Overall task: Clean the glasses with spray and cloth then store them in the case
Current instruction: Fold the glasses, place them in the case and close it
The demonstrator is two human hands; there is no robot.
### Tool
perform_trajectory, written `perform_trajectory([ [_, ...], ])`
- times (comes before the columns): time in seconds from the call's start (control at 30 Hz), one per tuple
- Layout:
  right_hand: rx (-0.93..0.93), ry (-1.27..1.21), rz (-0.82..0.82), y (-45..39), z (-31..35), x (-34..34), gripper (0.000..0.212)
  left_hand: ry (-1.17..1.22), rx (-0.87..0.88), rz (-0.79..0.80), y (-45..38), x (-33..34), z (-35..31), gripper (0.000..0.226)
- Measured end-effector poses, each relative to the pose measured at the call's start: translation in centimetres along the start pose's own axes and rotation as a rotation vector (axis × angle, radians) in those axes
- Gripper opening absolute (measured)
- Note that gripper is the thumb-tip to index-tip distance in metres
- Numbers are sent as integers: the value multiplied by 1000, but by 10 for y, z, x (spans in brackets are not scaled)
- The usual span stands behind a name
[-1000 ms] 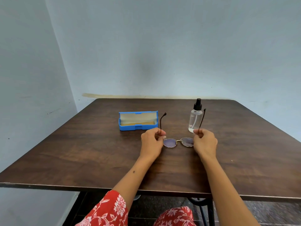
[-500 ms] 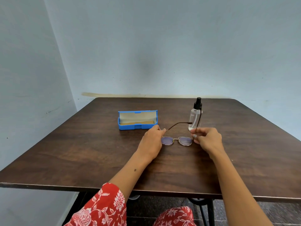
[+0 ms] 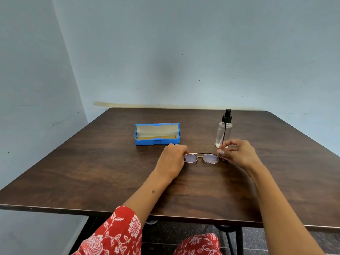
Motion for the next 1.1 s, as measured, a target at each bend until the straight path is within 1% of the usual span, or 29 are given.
perform_trajectory([
  [0.07, -54, 123, -26, 2, 9, 0, 11, 47, -26, -39, 1, -2, 6, 20],
  [0.13, -116, 294, -32, 1, 20, 4, 13, 103, -41, -58, 2, -3, 9, 22],
  [0.2, -153, 464, -15, -1, 27, 13, 19, 128, -70, -69, 4, -4, 13, 29],
  [0.27, -162, 564, -11, -2, 29, 19, 23, 147, -113, -84, 7, -8, 17, 38],
  [0.37, -157, 623, -18, -3, 28, 23, 26, 238, -177, -68, 10, -10, 22, 44],
  [0.43, -153, 644, -15, -3, 27, 24, 27, 264, -192, -51, 12, -10, 24, 40],
  [0.53, -153, 662, 6, -4, 27, 26, 28, 225, -192, 4, 13, -5, 28, 29],
  [0.63, -173, 654, 30, 1, 30, 25, 28, 256, -199, 29, 14, -2, 34, 25],
  [0.7, -172, 581, 48, 5, 31, 21, 28, 358, -233, 9, 14, -8, 38, 22],
  [0.73, -148, 504, 68, 7, 29, 19, 29, 438, -276, -6, 15, -11, 43, 20],
  [0.77, -118, 400, 95, 9, 26, 18, 30, 552, -336, -20, 16, -14, 50, 18],
  [0.83, -61, 128, 159, 12, 23, 20, 29, 877, -479, -24, 21, -12, 61, 10],
  [0.9, 11, -159, 216, 14, 21, 26, 22, 1122, -573, -30, 25, -10, 68, 5],
  [1.0, 114, -434, 271, 16, 21, 38, 17, 1314, -637, -43, 29, -13, 76, 14],
  [1.1, 193, -583, 299, 17, 19, 48, 15, 1368, -635, -48, 32, -20, 80, 9],
])
Point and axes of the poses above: each hand's wrist, its own y-axis away from the middle knuckle, its own x-axis out of the palm, z = x × y, the point moved 10 cm from there along -y, towards the middle knuckle, and after that the axes turned 1 degree about y, right-handed, at the moved point
